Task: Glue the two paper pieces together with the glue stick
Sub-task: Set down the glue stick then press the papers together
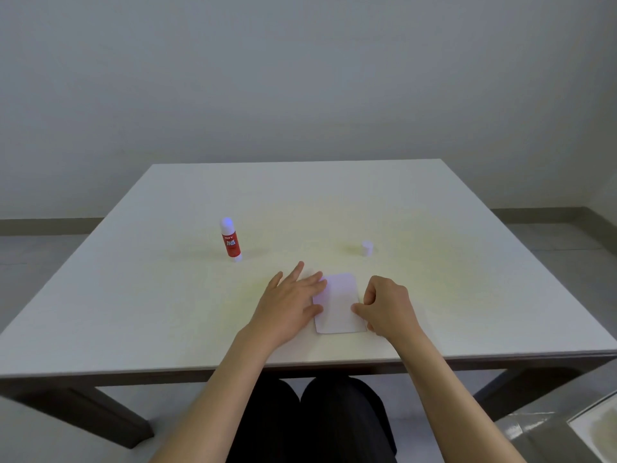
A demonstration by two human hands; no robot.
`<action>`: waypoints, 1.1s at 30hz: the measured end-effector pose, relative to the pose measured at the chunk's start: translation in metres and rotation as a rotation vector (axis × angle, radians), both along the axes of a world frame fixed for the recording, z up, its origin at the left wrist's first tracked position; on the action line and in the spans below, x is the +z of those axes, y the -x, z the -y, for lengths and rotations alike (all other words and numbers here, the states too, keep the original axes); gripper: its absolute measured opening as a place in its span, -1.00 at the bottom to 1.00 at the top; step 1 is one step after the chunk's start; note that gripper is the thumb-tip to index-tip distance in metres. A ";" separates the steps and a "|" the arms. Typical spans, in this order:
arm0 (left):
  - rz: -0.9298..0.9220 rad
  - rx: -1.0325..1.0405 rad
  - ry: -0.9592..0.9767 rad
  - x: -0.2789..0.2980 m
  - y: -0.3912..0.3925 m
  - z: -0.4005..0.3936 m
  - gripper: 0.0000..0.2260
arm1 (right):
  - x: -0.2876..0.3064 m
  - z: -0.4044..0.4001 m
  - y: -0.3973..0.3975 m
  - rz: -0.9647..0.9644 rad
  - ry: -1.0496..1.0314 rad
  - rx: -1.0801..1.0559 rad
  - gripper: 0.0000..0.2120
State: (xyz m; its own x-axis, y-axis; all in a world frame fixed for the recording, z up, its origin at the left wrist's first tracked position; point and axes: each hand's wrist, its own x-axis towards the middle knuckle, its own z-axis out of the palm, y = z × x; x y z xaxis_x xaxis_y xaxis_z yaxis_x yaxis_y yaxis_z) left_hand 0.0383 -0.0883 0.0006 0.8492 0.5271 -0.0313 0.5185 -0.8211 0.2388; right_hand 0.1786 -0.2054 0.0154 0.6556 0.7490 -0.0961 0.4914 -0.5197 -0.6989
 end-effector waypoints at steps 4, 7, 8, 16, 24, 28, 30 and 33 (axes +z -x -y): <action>-0.055 -0.029 0.087 0.000 0.006 -0.008 -0.44 | 0.000 -0.001 0.000 -0.005 0.004 -0.001 -0.64; -0.113 -0.053 0.095 0.000 0.007 -0.008 -0.26 | 0.000 -0.001 0.000 0.007 0.010 0.005 -0.65; -0.131 -0.061 0.090 0.000 0.008 -0.008 -0.21 | 0.000 -0.001 0.000 0.012 0.011 0.007 -0.65; -0.148 -0.079 0.105 -0.001 0.009 -0.006 -0.17 | -0.006 0.000 0.003 0.023 -0.073 -0.061 -0.91; -0.093 -0.089 0.160 -0.008 0.013 -0.007 -0.17 | -0.020 0.023 0.032 0.505 -0.001 0.336 -0.56; -0.098 -0.093 0.164 -0.011 0.013 -0.008 -0.18 | -0.032 0.019 0.034 0.560 0.140 0.508 -0.43; -0.106 -0.090 0.157 -0.010 0.012 -0.008 -0.19 | -0.033 0.008 0.028 0.587 0.186 0.493 -0.40; -0.107 -0.079 0.168 -0.009 0.012 -0.008 -0.14 | -0.031 -0.011 0.015 0.591 0.286 0.422 -0.44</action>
